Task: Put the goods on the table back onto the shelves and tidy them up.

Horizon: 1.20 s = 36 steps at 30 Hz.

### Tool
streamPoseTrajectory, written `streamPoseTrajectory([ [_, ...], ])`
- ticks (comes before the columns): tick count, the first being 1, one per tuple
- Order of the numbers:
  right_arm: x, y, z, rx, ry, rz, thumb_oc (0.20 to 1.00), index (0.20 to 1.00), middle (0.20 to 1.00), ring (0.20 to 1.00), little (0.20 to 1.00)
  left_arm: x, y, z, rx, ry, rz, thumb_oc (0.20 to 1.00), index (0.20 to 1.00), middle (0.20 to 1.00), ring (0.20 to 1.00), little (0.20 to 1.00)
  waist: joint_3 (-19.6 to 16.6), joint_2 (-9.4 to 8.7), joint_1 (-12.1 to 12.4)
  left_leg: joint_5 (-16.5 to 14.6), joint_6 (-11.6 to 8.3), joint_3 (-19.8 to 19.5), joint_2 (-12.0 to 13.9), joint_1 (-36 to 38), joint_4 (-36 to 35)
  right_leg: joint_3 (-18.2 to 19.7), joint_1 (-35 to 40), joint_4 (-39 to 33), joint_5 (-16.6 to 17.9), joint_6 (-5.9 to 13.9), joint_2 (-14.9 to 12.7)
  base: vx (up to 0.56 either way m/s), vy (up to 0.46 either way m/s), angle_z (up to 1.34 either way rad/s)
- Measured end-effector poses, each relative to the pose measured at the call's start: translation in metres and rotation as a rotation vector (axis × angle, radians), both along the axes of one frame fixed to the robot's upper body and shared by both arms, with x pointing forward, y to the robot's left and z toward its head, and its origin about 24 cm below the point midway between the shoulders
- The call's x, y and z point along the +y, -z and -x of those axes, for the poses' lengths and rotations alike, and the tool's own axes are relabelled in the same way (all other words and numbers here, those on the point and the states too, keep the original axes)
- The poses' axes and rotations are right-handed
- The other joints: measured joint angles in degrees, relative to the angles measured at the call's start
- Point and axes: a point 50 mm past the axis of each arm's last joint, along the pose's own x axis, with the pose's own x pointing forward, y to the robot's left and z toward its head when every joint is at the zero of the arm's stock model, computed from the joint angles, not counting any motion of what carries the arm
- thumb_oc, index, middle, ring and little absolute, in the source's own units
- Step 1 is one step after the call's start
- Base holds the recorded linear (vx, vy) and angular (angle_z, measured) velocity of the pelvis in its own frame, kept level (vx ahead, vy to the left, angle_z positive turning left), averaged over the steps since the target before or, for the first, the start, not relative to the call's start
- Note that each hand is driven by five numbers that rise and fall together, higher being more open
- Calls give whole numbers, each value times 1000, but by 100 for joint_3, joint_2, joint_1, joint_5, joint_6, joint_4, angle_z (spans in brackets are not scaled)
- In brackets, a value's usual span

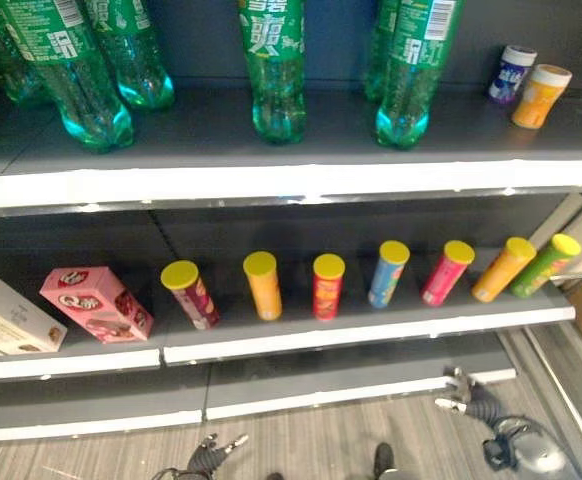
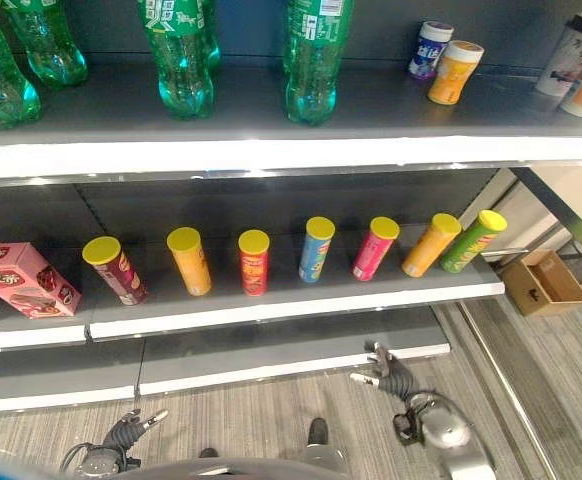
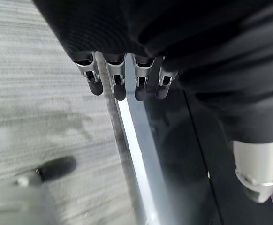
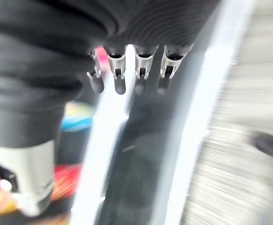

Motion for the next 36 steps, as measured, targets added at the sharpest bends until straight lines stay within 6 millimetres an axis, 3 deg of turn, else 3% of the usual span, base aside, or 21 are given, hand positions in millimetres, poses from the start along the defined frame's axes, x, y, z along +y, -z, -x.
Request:
streamPoseTrajectory([
  [2, 27, 20, 25, 133, 17, -62, 1000, 1000, 1000, 1000, 1000, -1, -1, -8, -10, 18, 2, 1000, 1000, 1000, 1000, 1000, 142, -33, -96, 10, 14, 207, -13, -10, 2, 174, -235, 165, -39, 53, -3, -108, -64, -43],
  [4, 36, 23, 24, 137, 41, -75, 1000, 1000, 1000, 1000, 1000, 1, -3, -13, -15, 45, -10, 1000, 1000, 1000, 1000, 1000, 278, -42, -87, 25, 20, 455, 55, 12, 14, 25, -372, 222, -112, 86, -67, -81, -90, -63],
  [8, 32, 24, 24, 144, 77, -59, 1000, 1000, 1000, 1000, 1000, -2, -5, -23, -37, 56, -6, 1000, 1000, 1000, 1000, 1000, 397, 132, -67, 66, 38, 923, 470, 5, 3, -740, -562, 517, -137, 173, -286, -97, -181, -62],
  [9, 26, 26, 22, 158, 89, -31, 1000, 1000, 1000, 1000, 1000, -3, -6, -25, -47, 59, -4, 1000, 1000, 1000, 1000, 1000, 473, 308, 92, 124, -54, 1281, 834, 97, 33, -1280, -615, 876, -143, 183, -598, -31, -323, -96],
  [13, 10, 22, 19, 149, 99, 39, 1000, 1000, 1000, 1000, 1000, 1, -3, -11, -15, 37, -6, 1000, 1000, 1000, 1000, 1000, 458, 351, 223, 137, -131, 1720, 1175, 336, 35, -1863, -461, 1100, -122, 290, -1224, -7, -300, -95],
  [14, 10, 22, 21, 148, 92, 39, 1000, 1000, 1000, 1000, 1000, 13, -5, -3, -9, 19, -29, 1000, 1000, 1000, 1000, 1000, 382, 218, 269, 211, -513, 1992, 1373, 559, 54, -2403, -259, 1035, 77, -42, -1300, 15, -483, -146],
  [15, 5, 19, 13, 131, 81, 55, 1000, 1000, 1000, 1000, 1000, 9, -2, 3, -2, -22, -11, 1000, 1000, 1000, 1000, 1000, 388, 401, 341, 228, -683, 2225, 1747, 734, 148, -2579, -233, 1040, 59, 163, -923, 64, -533, -163],
  [16, 1, 15, 3, 104, 76, 70, 1000, 1000, 1000, 1000, 1000, 0, -2, -1, -19, -19, 21, 1000, 1000, 1000, 1000, 1000, 421, 648, 350, 391, -603, 2400, 2058, 726, 370, -2806, -347, 1151, 4, -210, -656, 45, -260, -131],
  [18, -3, 8, -8, 64, 59, 83, 1000, 1000, 1000, 1000, 1000, -11, 0, -5, -33, -29, 54, 1000, 1000, 1000, 1000, 1000, 453, 675, 313, 656, -391, 2281, 2350, 463, 980, -2634, -440, 1192, -194, -353, -451, 96, -335, -80],
  [19, -10, 4, -9, 46, 51, 100, 1000, 1000, 1000, 1000, 1000, -22, 0, -14, -62, -38, 87, 1000, 1000, 1000, 1000, 1000, 428, 689, 276, 447, -832, 1950, 2263, 377, 1043, -2474, -461, 1218, -389, -436, -386, 162, -594, -52],
  [20, -21, 2, -9, 50, 55, 131, 1000, 1000, 1000, 1000, 1000, -31, -1, -24, -90, -41, 113, 1000, 1000, 1000, 1000, 1000, 378, 804, 173, 781, -924, 1816, 2039, 339, 846, -2429, -458, 1376, -578, -373, -227, 138, -537, -38],
  [21, -23, 2, -6, 54, 56, 136, 1000, 1000, 1000, 1000, 1000, -31, -2, -26, -99, -40, 113, 1000, 1000, 1000, 1000, 1000, 252, 918, 100, 832, -954, 2184, 2310, 337, 881, -2468, -448, 1400, -728, -368, 1, 98, -423, -18],
  [23, -20, 1, -3, 43, 50, 125, 1000, 1000, 1000, 1000, 1000, -20, -7, -30, -123, -32, 83, 1000, 1000, 1000, 1000, 1000, 88, 888, 66, 1281, -804, 2101, 2671, 388, 891, -2414, -455, 1422, -878, -588, 412, 79, -311, -40],
  [25, -24, -1, -2, 30, 59, 135, 1000, 1000, 1000, 1000, 1000, -15, -9, -34, -134, -33, 72, 1000, 1000, 1000, 1000, 1000, 63, 834, -25, 1841, -864, 1971, 2914, 389, 1050, -2340, -428, 1312, -945, -769, 754, 136, -475, -61],
  [27, -27, -2, -1, 22, 65, 148, 1000, 1000, 1000, 1000, 1000, -10, -8, -28, -127, -76, 68, 1000, 1000, 1000, 1000, 1000, 14, 717, 33, 2509, -334, 1577, 3160, 280, 1590, -2071, -367, 1265, -1114, -1003, 1045, 131, -385, -97],
  [28, -26, -3, -5, 15, 60, 155, 1000, 1000, 1000, 1000, 1000, -8, -7, -23, -121, -105, 70, 1000, 1000, 1000, 1000, 1000, -7, 612, 60, 2656, -148, 1182, 3164, 152, 2027, -1814, -276, 1117, -1109, -1158, 1177, 99, -240, -145],
  [29, -22, -4, -14, 2, 24, 171, 1000, 1000, 1000, 1000, 1000, -9, -6, -17, -110, -109, 73, 1000, 1000, 1000, 1000, 1000, 20, 439, 187, 1624, -855, 168, 2545, 67, 2338, -1245, -235, 920, -1101, -1396, 1186, 52, -103, -171],
  [30, -20, -7, -21, -16, -7, 185, 1000, 1000, 1000, 1000, 1000, -10, -4, -14, -98, -105, 76, 1000, 1000, 1000, 1000, 1000, 86, 314, 237, 740, -1011, -244, 2009, -67, 2367, -1062, -80, 613, -891, -1372, 1135, 50, -118, -145],
  [31, -20, -7, -21, -20, -9, 188, 1000, 1000, 1000, 1000, 1000, -12, -6, -21, -113, -98, 81, 1000, 1000, 1000, 1000, 1000, 123, 275, 217, 468, -1062, -248, 1810, -343, 2360, -1091, 73, 401, -779, -1321, 1172, 95, -174, -66],
  [33, -23, -2, -9, 25, -4, 197, 1000, 1000, 1000, 1000, 1000, -15, -9, -30, -151, -92, 89, 1000, 1000, 1000, 1000, 1000, 169, 276, 171, 402, -1034, -248, 1694, -826, 2220, -1117, 352, 186, -840, -1370, 1369, 117, -180, -13],
  [36, -13, -3, -24, -6, -19, 187, 1000, 1000, 1000, 1000, 1000, -16, -8, -30, -142, -76, 79, 1000, 1000, 1000, 1000, 1000, 234, 148, 497, 255, -953, -599, 783, -1147, 1043, -552, 505, -77, -887, -1453, 1354, 119, -89, -87],
])
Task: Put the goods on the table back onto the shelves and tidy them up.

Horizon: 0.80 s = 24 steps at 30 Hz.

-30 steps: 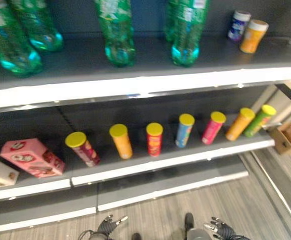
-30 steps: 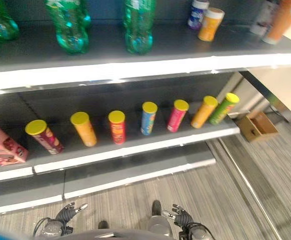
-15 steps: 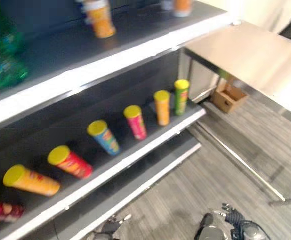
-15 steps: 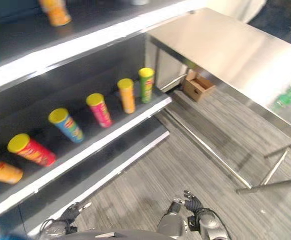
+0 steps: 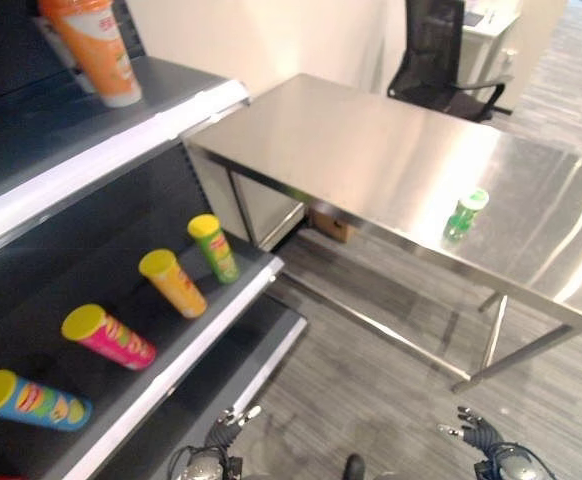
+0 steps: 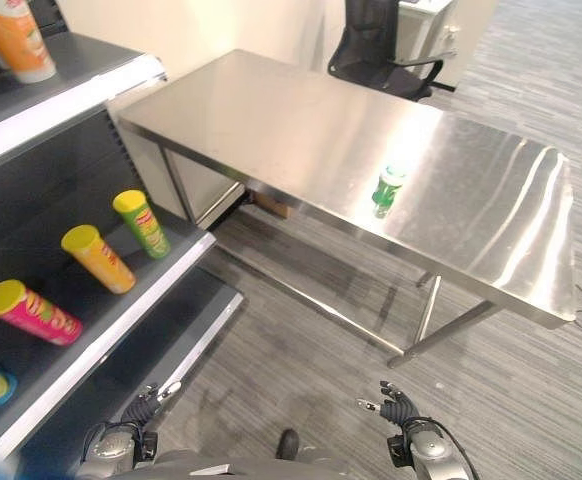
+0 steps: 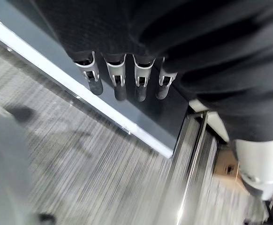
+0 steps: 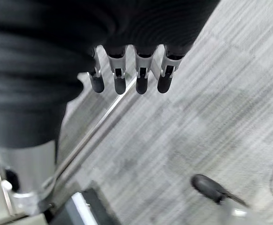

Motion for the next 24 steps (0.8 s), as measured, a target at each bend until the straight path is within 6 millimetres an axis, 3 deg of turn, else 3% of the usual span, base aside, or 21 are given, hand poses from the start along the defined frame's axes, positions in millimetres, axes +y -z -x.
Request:
streamPoseTrajectory([
  [3, 9, 0, -8, -9, -35, 9, 1000, 1000, 1000, 1000, 1000, 0, 3, 6, 32, 3, -4, 1000, 1000, 1000, 1000, 1000, 185, 150, 161, 241, 269, -326, -520, -376, -837, 322, 215, 0, -75, 36, 98, 125, -46, -59],
  [6, 9, 3, -6, 6, -30, 28, 1000, 1000, 1000, 1000, 1000, 0, 3, 5, 27, -3, -11, 1000, 1000, 1000, 1000, 1000, 364, 500, 289, 313, 292, -421, -526, -759, -1029, 607, 542, 8, -363, 191, 272, 179, -15, -56],
  [7, 9, 4, -4, 12, -52, 45, 1000, 1000, 1000, 1000, 1000, 0, 5, 11, 43, -9, -9, 1000, 1000, 1000, 1000, 1000, 354, 583, 386, 244, 207, -403, -415, -614, -987, 808, 633, 33, -393, 359, 290, 117, 12, -88],
  [8, 10, 4, -4, 15, -54, 46, 1000, 1000, 1000, 1000, 1000, 2, 5, 13, 48, -13, -12, 1000, 1000, 1000, 1000, 1000, 372, 600, 352, 473, 347, -335, -412, -479, -992, 890, 759, 31, -473, 505, 268, 109, 11, -86],
  [10, 15, 4, -5, 11, -75, 40, 1000, 1000, 1000, 1000, 1000, 7, 3, 10, 33, -35, -20, 1000, 1000, 1000, 1000, 1000, 450, 431, 410, 752, 586, -90, -528, -231, -991, 706, 789, 202, -651, 790, 26, 145, 22, -82],
  [11, 17, 5, -5, 13, -84, 44, 1000, 1000, 1000, 1000, 1000, 10, 2, 10, 29, -47, -24, 1000, 1000, 1000, 1000, 1000, 475, 313, 432, 879, 876, -3, -620, -48, -995, 523, 891, 182, -686, 842, -75, 136, 39, -79],
  [13, 23, 8, -2, 22, -100, 45, 1000, 1000, 1000, 1000, 1000, 17, -2, 3, 9, -43, -48, 1000, 1000, 1000, 1000, 1000, 500, 64, 318, 790, 1082, 65, -847, 172, -998, 389, 1163, 16, -685, 970, -296, 123, 63, -28],
  [15, 26, 13, 5, 48, -86, 33, 1000, 1000, 1000, 1000, 1000, 20, -9, -13, -38, -32, -61, 1000, 1000, 1000, 1000, 1000, 495, -78, 275, 722, 1173, 118, -920, 232, -999, 344, 1209, 32, -697, 1029, -375, 146, 104, -5],
  [17, 27, 12, 1, 40, -96, 44, 1000, 1000, 1000, 1000, 1000, 20, -10, -17, -47, -29, -62, 1000, 1000, 1000, 1000, 1000, 500, -115, 271, 681, 1147, 153, -900, 295, -999, 336, 1248, 40, -722, 1064, -409, 180, 184, -18],
  [20, 27, 9, -6, 25, -107, 60, 1000, 1000, 1000, 1000, 1000, 21, -6, -6, -12, -35, -64, 1000, 1000, 1000, 1000, 1000, 438, -191, 194, 587, 1113, 283, -918, 359, -1000, 412, 1247, 43, -757, 1032, -491, 185, 265, -24],
  [23, 24, 14, 2, 59, -75, 61, 1000, 1000, 1000, 1000, 1000, 25, -3, 3, 32, -38, -67, 1000, 1000, 1000, 1000, 1000, 308, -267, 122, 448, 1274, 474, -1001, 426, -1029, 546, 1073, 393, -818, 1084, -633, 73, 224, -27],
  [24, 22, 14, 3, 65, -64, 62, 1000, 1000, 1000, 1000, 1000, 24, -3, 0, 29, -34, -64, 1000, 1000, 1000, 1000, 1000, 301, -199, 120, 434, 1293, 507, -933, 440, -1043, 531, 894, 734, -816, 1084, -596, 0, 170, -26],
])
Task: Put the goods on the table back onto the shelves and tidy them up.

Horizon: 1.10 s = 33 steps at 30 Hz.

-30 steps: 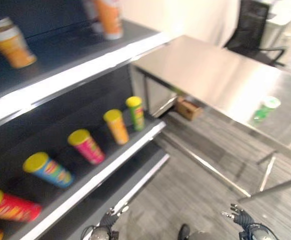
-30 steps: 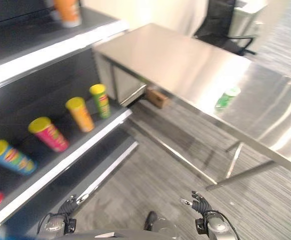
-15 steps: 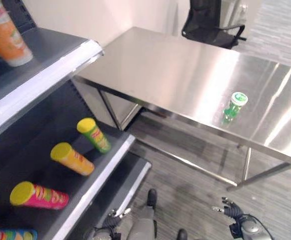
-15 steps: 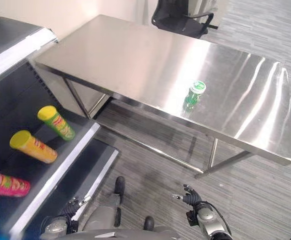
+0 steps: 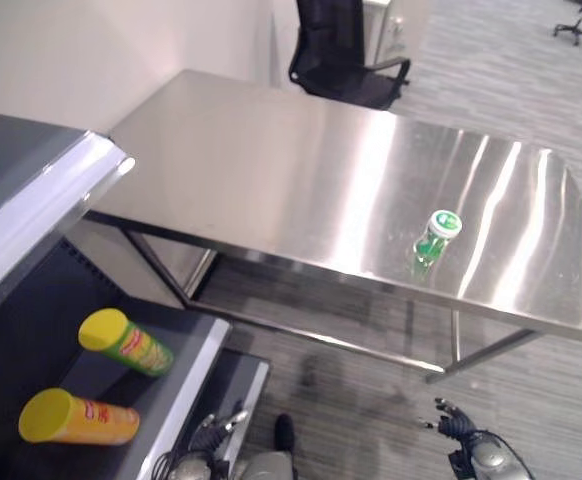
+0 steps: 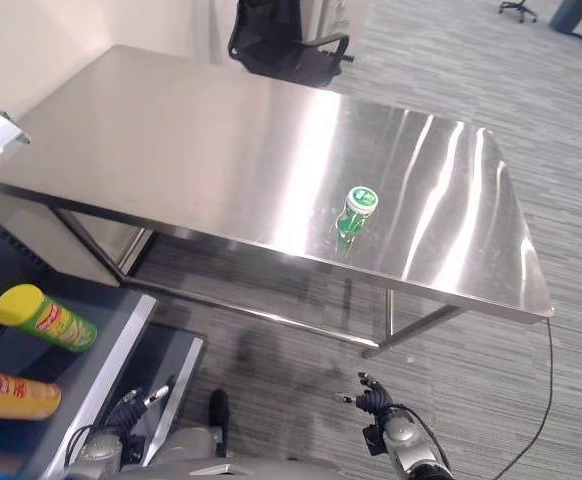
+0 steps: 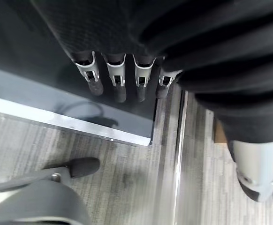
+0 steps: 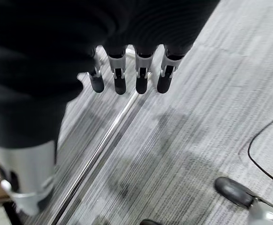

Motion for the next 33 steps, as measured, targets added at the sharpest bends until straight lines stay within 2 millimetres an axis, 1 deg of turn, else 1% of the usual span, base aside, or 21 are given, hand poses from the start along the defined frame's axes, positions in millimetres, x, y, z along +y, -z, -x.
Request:
streamPoseTrajectory([
  [2, -3, -1, -1, -4, 17, 7, 1000, 1000, 1000, 1000, 1000, -2, -2, -7, -9, 34, -5, 1000, 1000, 1000, 1000, 1000, 23, 214, -28, -23, 45, 93, 246, 36, 4, -55, -799, 1526, -12, 90, 88, -4, 141, -35],
  [3, -3, -1, 0, -4, 12, 12, 1000, 1000, 1000, 1000, 1000, 0, -4, -11, -12, 53, -15, 1000, 1000, 1000, 1000, 1000, 56, 249, -71, -46, 125, 130, 284, 102, 4, -149, -1258, 2477, 64, 363, -4, 14, 89, -24],
  [4, -4, 0, 4, 5, 9, 20, 1000, 1000, 1000, 1000, 1000, 4, -5, -12, -6, 61, -28, 1000, 1000, 1000, 1000, 1000, 65, 230, -136, -107, 214, 155, 229, 186, 0, -209, -1674, 3306, 42, 679, -246, 55, 53, -9],
  [5, -6, 3, 12, 26, 22, 25, 1000, 1000, 1000, 1000, 1000, 5, -4, -12, 2, 67, -34, 1000, 1000, 1000, 1000, 1000, 57, 174, -159, -150, 276, 166, 152, 293, -1, -270, -1843, 3575, 2, 742, -451, 72, 11, 5],
  [6, -9, 6, 21, 51, 40, 34, 1000, 1000, 1000, 1000, 1000, 5, -5, -12, 4, 73, -37, 1000, 1000, 1000, 1000, 1000, 48, 180, -144, -191, 274, 183, 117, 330, -2, -362, -1893, 3336, 13, 751, -607, 139, -63, 25],
  [7, -9, 9, 29, 73, 73, 26, 1000, 1000, 1000, 1000, 1000, 2, -5, -14, 2, 110, -41, 1000, 1000, 1000, 1000, 1000, 44, 188, -124, -452, -62, 168, 126, 250, -11, -686, -1857, 2416, 173, 599, -800, 128, -122, 47],
  [8, -8, 14, 39, 106, 114, 17, 1000, 1000, 1000, 1000, 1000, 2, -5, -15, 8, 121, -43, 1000, 1000, 1000, 1000, 1000, -48, -34, -201, -610, -57, 120, -164, 79, 458, -797, -1804, 1708, 339, 463, -1222, 120, -169, 50],
  [9, -18, 12, 40, 107, 123, 42, 1000, 1000, 1000, 1000, 1000, -2, -1, -9, 26, 127, -31, 1000, 1000, 1000, 1000, 1000, -128, 53, -166, -850, 160, -45, -110, -95, 945, -719, -1759, 1289, 371, 535, -1435, 89, -152, 19],
  [10, -20, 14, 44, 135, 141, 54, 1000, 1000, 1000, 1000, 1000, -3, 2, -2, 54, 126, -29, 1000, 1000, 1000, 1000, 1000, -158, 52, -119, -885, 393, 59, -186, -32, 822, -572, -1736, 854, 489, 516, -1640, 91, -144, 2],
  [12, -22, 14, 44, 139, 145, 61, 1000, 1000, 1000, 1000, 1000, -5, 5, 3, 89, 136, -30, 1000, 1000, 1000, 1000, 1000, -245, 263, -123, -777, 336, 12, -5, 21, 601, -445, -1593, 85, 949, 627, -1592, 66, -89, -2],
  [14, -16, 15, 42, 133, 142, 48, 1000, 1000, 1000, 1000, 1000, 3, 5, 9, 104, 135, -52, 1000, 1000, 1000, 1000, 1000, -262, 247, -117, -727, 323, -6, 81, 96, 441, -441, -1574, -26, 1180, 817, -1574, 110, -140, -9],
  [15, -15, 15, 43, 133, 143, 45, 1000, 1000, 1000, 1000, 1000, 5, 5, 12, 111, 132, -59, 1000, 1000, 1000, 1000, 1000, -294, 211, -131, -676, 249, -19, 88, 164, 354, -442, -1494, -34, 1190, 834, -1560, 126, -186, 7],
  [16, -15, 17, 52, 158, 149, 44, 1000, 1000, 1000, 1000, 1000, 9, 4, 16, 118, 122, -68, 1000, 1000, 1000, 1000, 1000, -396, 57, -128, -606, 143, -48, 53, 289, 189, -472, -1287, -47, 1189, 837, -1506, 113, -182, 13],
  [18, -14, 19, 59, 172, 149, 42, 1000, 1000, 1000, 1000, 1000, 15, 3, 21, 129, 116, -82, 1000, 1000, 1000, 1000, 1000, -557, -177, -98, -525, -4, -62, 24, 330, 62, -575, -1075, -173, 1188, 835, -1378, 103, -194, 9],
  [19, -14, 19, 60, 175, 151, 41, 1000, 1000, 1000, 1000, 1000, 21, 2, 24, 136, 113, -95, 1000, 1000, 1000, 1000, 1000, -659, -373, -109, -482, -131, -92, 10, 365, 3, -639, -893, -403, 1185, 828, -1239, 84, -183, 9],
  [21, -24, 16, 60, 167, 177, 66, 1000, 1000, 1000, 1000, 1000, 12, 6, 30, 140, 107, -66, 1000, 1000, 1000, 1000, 1000, -709, -280, -128, -413, -358, -138, 302, 400, 4, -772, -706, -726, 1205, 657, -882, 74, -196, 0],
  [22, -35, 14, 62, 171, 192, 91, 1000, 1000, 1000, 1000, 1000, 0, 10, 31, 133, 110, -34, 1000, 1000, 1000, 1000, 1000, -733, -104, -135, -388, -543, -180, 577, 405, 6, -825, -683, -725, 1159, 485, -593, 69, -200, -4],
  [24, -44, 11, 62, 160, 205, 108, 1000, 1000, 1000, 1000, 1000, -6, 11, 32, 131, 111, -17, 1000, 1000, 1000, 1000, 1000, -739, 46, -163, -380, -628, -225, 761, 404, 15, -840, -669, -706, 1109, 368, -370, 53, -157, 4],
  [25, -51, 7, 62, 130, 256, 100, 1000, 1000, 1000, 1000, 1000, -7, 11, 31, 122, 111, -15, 1000, 1000, 1000, 1000, 1000, -719, 130, -262, -367, -687, -299, 874, 408, 33, -911, -621, -697, 1058, 283, -244, 46, -130, 9],
  [29, -77, -10, 54, 36, 315, 134, 1000, 1000, 1000, 1000, 1000, -4, 9, 28, 107, 98, -16, 1000, 1000, 1000, 1000, 1000, -699, 218, -339, -385, -800, -285, 1032, 458, 8, -889, -610, -723, 1013, 207, -93, 21, -57, -3],
  [33, -105, -19, 66, 36, 411, 200, 1000, 1000, 1000, 1000, 1000, -3, 8, 27, 107, 101, -16, 1000, 1000, 1000, 1000, 1000, -699, 227, -379, -417, -843, -270, 1037, 501, 2, -871, -569, -726, 971, 200, -114, 5, 0, -1],
])
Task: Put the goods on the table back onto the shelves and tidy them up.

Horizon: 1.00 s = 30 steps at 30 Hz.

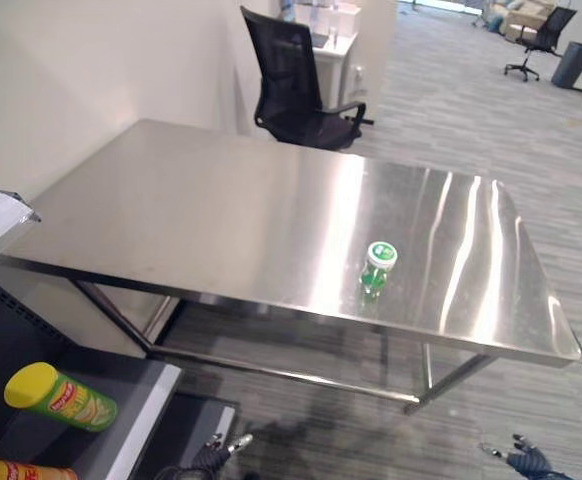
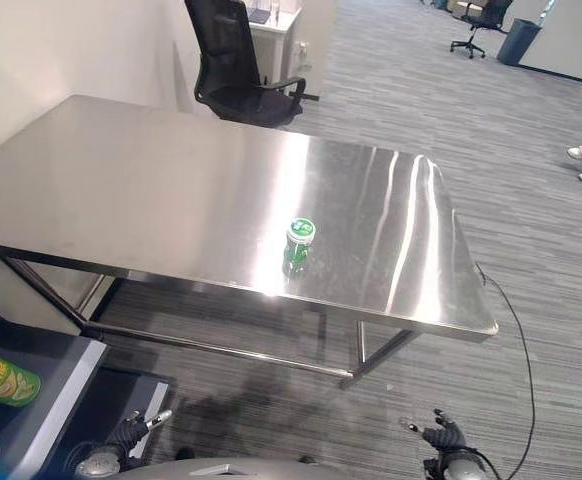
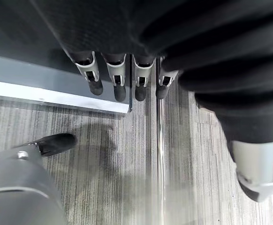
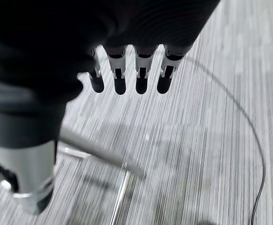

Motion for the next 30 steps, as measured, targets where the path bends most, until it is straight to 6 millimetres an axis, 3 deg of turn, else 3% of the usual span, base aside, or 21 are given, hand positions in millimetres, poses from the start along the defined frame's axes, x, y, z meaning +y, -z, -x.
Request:
streamPoseTrajectory([
  [4, -20, -15, 2, -74, 87, 28, 1000, 1000, 1000, 1000, 1000, 4, 0, 5, 15, -4, -9, 1000, 1000, 1000, 1000, 1000, 9, 38, -109, 1, 2, 22, -29, -1, 0, 26, -20, -1, -2, 10, -34, 7, 31, -3],
  [9, -57, -59, -15, -320, 144, -15, 1000, 1000, 1000, 1000, 1000, 6, 0, 7, 15, -9, 12, 1000, 1000, 1000, 1000, 1000, 7, 64, -247, 0, 2, 120, -65, -2, -1, 95, -56, 2, 56, 7, -69, -14, 34, -9],
  [12, -62, -144, -63, -567, -176, -3, 1000, 1000, 1000, 1000, 1000, 8, 2, 19, 40, -22, 36, 1000, 1000, 1000, 1000, 1000, 29, 132, -474, 2, 5, 142, -89, 20, -2, 104, -56, 2, 84, 26, -94, -20, 31, -4],
  [13, -59, -186, -84, -678, -318, 34, 1000, 1000, 1000, 1000, 1000, 7, 2, 21, 40, -17, 44, 1000, 1000, 1000, 1000, 1000, 14, 96, -499, -2, -2, 128, -76, -3, -4, 71, -47, 1, 86, 28, -96, -31, 62, 3],
  [14, -39, -240, -107, -789, -576, 81, 1000, 1000, 1000, 1000, 1000, 2, 1, 21, 17, -3, 64, 1000, 1000, 1000, 1000, 1000, 14, 121, -532, 5, 7, 126, -79, -5, -3, 91, -76, 2, 65, 51, -99, -26, 57, 9],
  [17, -28, -276, -125, -919, -670, 133, 1000, 1000, 1000, 1000, 1000, -1, 2, 20, 13, 0, 80, 1000, 1000, 1000, 1000, 1000, -3, -12, -366, 8, 10, 123, -79, -24, -3, 62, -67, 0, 49, 69, -100, -24, 50, 4],
  [18, -27, -278, -126, -924, -677, 136, 1000, 1000, 1000, 1000, 1000, -1, 2, 20, 12, 0, 81, 1000, 1000, 1000, 1000, 1000, -5, -17, -364, 9, 12, 123, -81, -25, -3, 61, -66, 0, 49, 69, -102, -18, 24, 3],
  [19, -9, -304, -146, -1050, -770, 200, 1000, 1000, 1000, 1000, 1000, -6, 6, 27, 36, -9, 94, 1000, 1000, 1000, 1000, 1000, -14, -43, -345, 23, 33, 111, -145, -45, -3, 52, -65, 0, 66, 90, -165, -14, 23, 12],
  [23, -1, -306, -160, -1055, -811, 276, 1000, 1000, 1000, 1000, 1000, -6, 4, 24, 14, -8, 94, 1000, 1000, 1000, 1000, 1000, -58, -82, -173, 53, 78, -89, -280, -139, -1, -121, -42, 1, 86, 104, -278, -17, 8, 25],
  [24, -1, -298, -172, -988, -826, 338, 1000, 1000, 1000, 1000, 1000, -7, 4, 20, 6, -6, 94, 1000, 1000, 1000, 1000, 1000, -59, -61, -147, 75, 108, -164, -323, -203, -1, -210, -58, 2, 91, 119, -317, -21, 3, 31],
  [30, 9, -260, -198, -804, -860, 382, 1000, 1000, 1000, 1000, 1000, -9, 3, 15, -3, 6, 86, 1000, 1000, 1000, 1000, 1000, 9, 65, 230, 108, 150, -338, -413, -231, 14, -401, 37, 10, 102, 158, -353, -13, -2, 20],
])
